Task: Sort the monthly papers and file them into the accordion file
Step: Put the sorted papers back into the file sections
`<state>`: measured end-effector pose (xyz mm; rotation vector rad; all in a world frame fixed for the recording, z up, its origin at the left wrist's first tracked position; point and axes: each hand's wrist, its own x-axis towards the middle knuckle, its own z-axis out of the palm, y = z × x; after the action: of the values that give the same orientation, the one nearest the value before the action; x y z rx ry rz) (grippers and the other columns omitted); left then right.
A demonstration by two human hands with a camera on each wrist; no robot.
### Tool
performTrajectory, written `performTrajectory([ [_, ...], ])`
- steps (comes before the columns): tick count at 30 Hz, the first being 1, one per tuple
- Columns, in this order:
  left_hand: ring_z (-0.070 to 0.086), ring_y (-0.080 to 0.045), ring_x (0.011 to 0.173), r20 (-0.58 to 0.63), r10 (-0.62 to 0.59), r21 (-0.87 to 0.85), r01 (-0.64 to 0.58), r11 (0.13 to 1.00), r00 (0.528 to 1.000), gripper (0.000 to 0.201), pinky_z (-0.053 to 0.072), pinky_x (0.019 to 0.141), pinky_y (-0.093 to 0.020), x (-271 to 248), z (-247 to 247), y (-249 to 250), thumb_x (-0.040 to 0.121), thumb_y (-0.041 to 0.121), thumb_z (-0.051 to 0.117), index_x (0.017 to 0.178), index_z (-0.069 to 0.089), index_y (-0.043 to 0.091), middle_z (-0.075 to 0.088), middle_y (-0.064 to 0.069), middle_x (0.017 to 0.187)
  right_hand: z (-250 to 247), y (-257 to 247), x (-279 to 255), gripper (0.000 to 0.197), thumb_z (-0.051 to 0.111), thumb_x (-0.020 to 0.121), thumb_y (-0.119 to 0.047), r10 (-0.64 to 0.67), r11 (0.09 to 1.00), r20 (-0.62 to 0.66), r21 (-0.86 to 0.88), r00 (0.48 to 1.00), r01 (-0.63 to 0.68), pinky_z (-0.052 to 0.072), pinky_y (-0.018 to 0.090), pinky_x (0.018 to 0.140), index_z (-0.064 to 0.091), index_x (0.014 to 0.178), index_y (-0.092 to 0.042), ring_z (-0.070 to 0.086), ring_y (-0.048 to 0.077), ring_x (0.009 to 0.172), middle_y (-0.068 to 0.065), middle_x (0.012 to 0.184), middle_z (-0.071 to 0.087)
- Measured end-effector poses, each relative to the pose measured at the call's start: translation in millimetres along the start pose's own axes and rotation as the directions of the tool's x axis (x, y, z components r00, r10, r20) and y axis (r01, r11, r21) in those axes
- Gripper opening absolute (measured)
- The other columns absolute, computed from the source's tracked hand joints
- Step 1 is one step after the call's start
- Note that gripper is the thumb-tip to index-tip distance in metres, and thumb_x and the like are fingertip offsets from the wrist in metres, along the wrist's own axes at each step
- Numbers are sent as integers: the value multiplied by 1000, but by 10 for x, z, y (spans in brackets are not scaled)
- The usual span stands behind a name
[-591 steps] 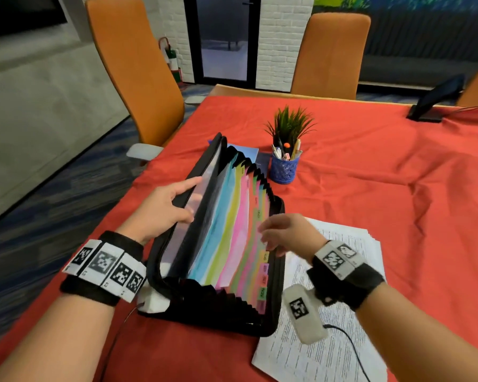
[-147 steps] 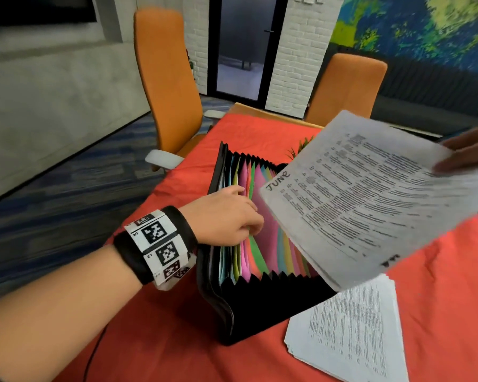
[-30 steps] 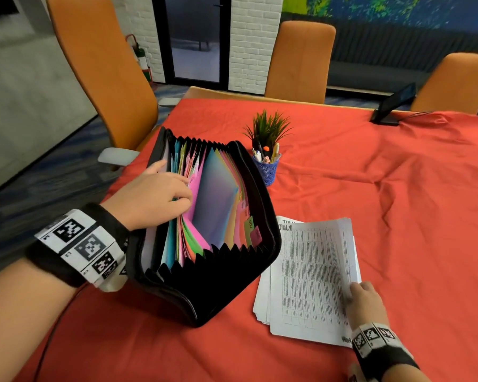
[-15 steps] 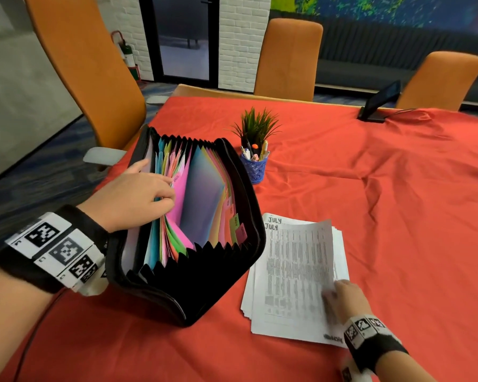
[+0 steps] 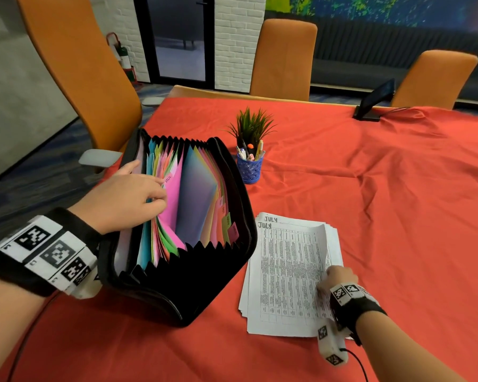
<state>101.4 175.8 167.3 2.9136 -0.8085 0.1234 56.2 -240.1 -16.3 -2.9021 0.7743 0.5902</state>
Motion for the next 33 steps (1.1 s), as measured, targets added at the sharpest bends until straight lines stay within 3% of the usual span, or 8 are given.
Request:
performTrajectory([
  [6,45,4,121,2,-11,-9,11,1000,1000,58,-12,109,-19,-5,1,5,66,53,16,69,66,24,69,10,103,55,-7,-31,26,49,86,-19,-29,999,-84,-45,996,26,44,34,90,59,110,-17,46,27,106,9,115,44],
  [12,45,5,120,6,-8,-16,8,1000,1000,58,-11,110,-22,1,-9,26,66,52,16,69,66,23,69,10,102,89,0,-145,28,45,84,-12,-221,964,-268,-205,938,169,40,31,79,56,107,-22,50,22,100,3,110,46],
  [18,43,8,121,25,-5,10,5,1000,1000,54,-13,110,-21,7,0,22,71,47,20,70,67,21,69,13,98,46,199,-173,13,48,85,-8,-221,956,-292,126,931,266,45,31,73,60,87,-14,57,25,81,5,96,61],
  [20,42,9,120,25,-6,13,5,1000,1000,55,-14,109,-19,10,1,16,72,48,20,71,68,21,69,13,99,75,310,-154,15,53,82,0,-253,925,-348,185,903,331,49,33,73,64,87,-8,61,27,86,7,116,61],
  [22,42,9,120,16,-3,5,3,1000,1000,58,-14,109,-18,16,3,16,69,50,17,71,68,22,69,13,99,126,386,-134,21,56,80,6,-294,912,-359,171,886,372,49,38,83,68,95,-4,62,31,102,5,142,43],
  [27,43,9,120,10,7,-7,-7,1000,1000,60,-14,109,-18,34,2,34,67,52,15,70,68,23,70,13,101,287,496,-62,49,56,61,25,-457,885,-338,-80,823,459,47,49,91,71,98,-4,50,42,118,10,147,26],
  [30,42,9,120,11,11,-3,-11,1000,1000,63,-13,109,-19,54,-1,55,66,53,14,73,69,23,69,11,104,209,443,-104,46,66,54,18,-451,885,-249,-248,857,394,50,57,82,71,92,-8,39,52,122,12,146,19],
  [33,43,7,122,15,9,-3,-9,1000,1000,65,-13,109,-18,73,0,68,66,53,14,74,69,21,70,10,105,208,413,-107,45,42,89,-1,-431,867,-160,-347,888,358,20,52,110,47,130,-17,0,41,140,14,155,-6],
])
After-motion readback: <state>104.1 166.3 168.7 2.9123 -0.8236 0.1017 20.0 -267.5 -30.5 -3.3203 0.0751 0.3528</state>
